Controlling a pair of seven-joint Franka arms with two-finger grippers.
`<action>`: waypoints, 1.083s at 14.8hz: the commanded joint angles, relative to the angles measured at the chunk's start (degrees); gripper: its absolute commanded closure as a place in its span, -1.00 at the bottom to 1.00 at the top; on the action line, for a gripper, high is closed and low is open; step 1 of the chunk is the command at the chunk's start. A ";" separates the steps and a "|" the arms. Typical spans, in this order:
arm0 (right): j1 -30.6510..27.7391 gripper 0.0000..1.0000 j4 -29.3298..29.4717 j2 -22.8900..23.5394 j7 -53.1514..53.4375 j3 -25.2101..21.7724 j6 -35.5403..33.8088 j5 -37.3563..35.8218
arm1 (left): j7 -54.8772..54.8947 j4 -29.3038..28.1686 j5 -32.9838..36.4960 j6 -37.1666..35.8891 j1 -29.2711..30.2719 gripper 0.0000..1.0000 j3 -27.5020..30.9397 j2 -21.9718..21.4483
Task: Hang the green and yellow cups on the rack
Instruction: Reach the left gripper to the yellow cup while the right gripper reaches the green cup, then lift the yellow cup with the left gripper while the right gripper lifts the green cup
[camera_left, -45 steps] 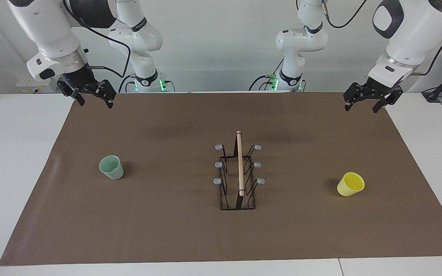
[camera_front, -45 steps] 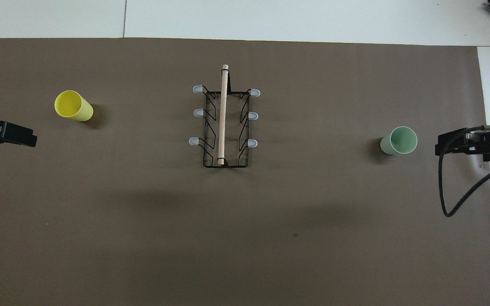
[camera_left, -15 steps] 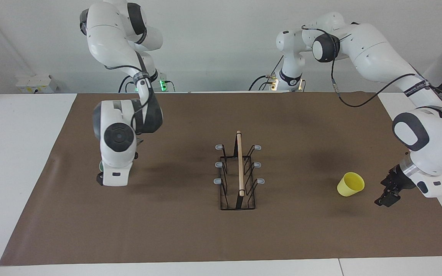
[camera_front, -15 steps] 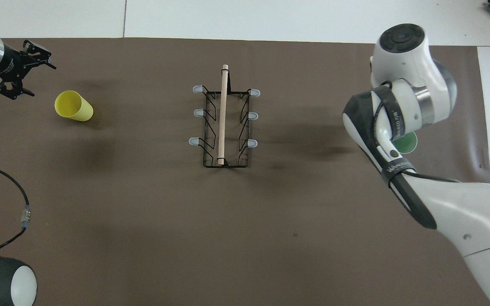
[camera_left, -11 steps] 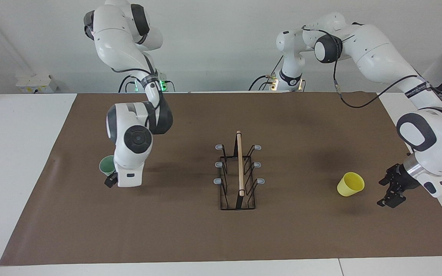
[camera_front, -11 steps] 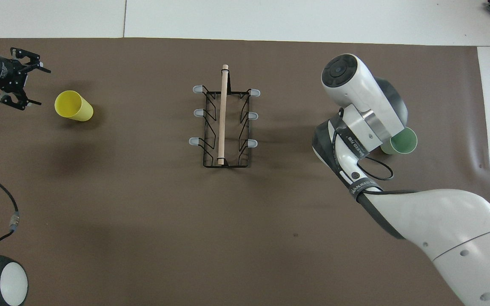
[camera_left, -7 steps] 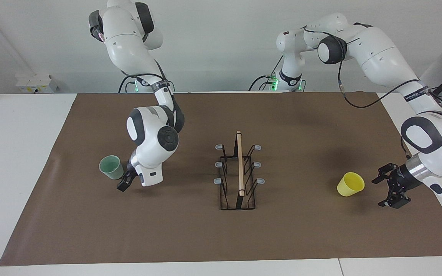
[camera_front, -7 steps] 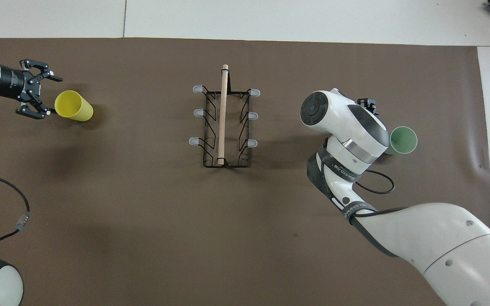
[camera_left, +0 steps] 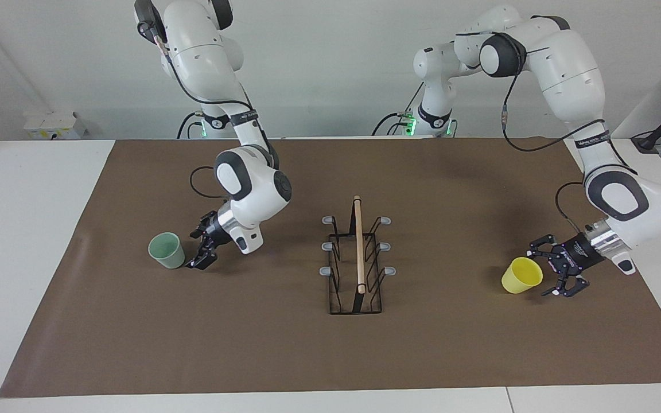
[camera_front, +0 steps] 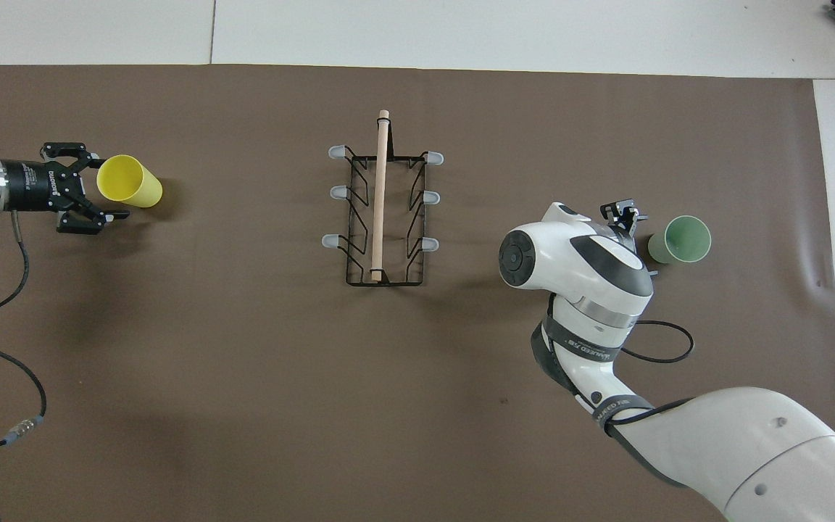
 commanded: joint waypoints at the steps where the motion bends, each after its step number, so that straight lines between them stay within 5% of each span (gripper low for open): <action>1: -0.84 -0.99 -4.25 -2.72 0.87 0.01 2.29 -4.37 | -0.28 -6.88 -5.24 3.69 -1.00 -1.00 -0.06 -3.96; 6: -2.60 -0.99 -8.03 -3.60 3.05 0.10 4.40 -9.38 | 2.00 -12.16 -15.17 10.98 -2.85 -1.00 -0.86 -5.02; 12: -4.53 -0.99 -8.74 -3.78 4.29 0.01 6.76 -12.29 | 6.74 -12.69 -19.22 10.55 -2.85 -1.00 -1.82 -5.55; 13: -5.41 -0.99 -8.82 -3.69 4.64 0.01 7.64 -12.90 | 7.45 -12.69 -19.75 10.46 -2.76 -0.83 -1.82 -5.81; 15: -7.25 -0.98 -9.52 -3.51 5.52 0.01 9.84 -15.71 | 10.33 -12.69 -20.11 10.55 -2.94 0.99 -1.82 -6.07; 16: -7.52 -0.97 -10.22 -3.51 6.83 0.01 11.15 -16.33 | 12.18 -12.78 -20.11 10.55 -3.37 1.00 -1.91 -6.77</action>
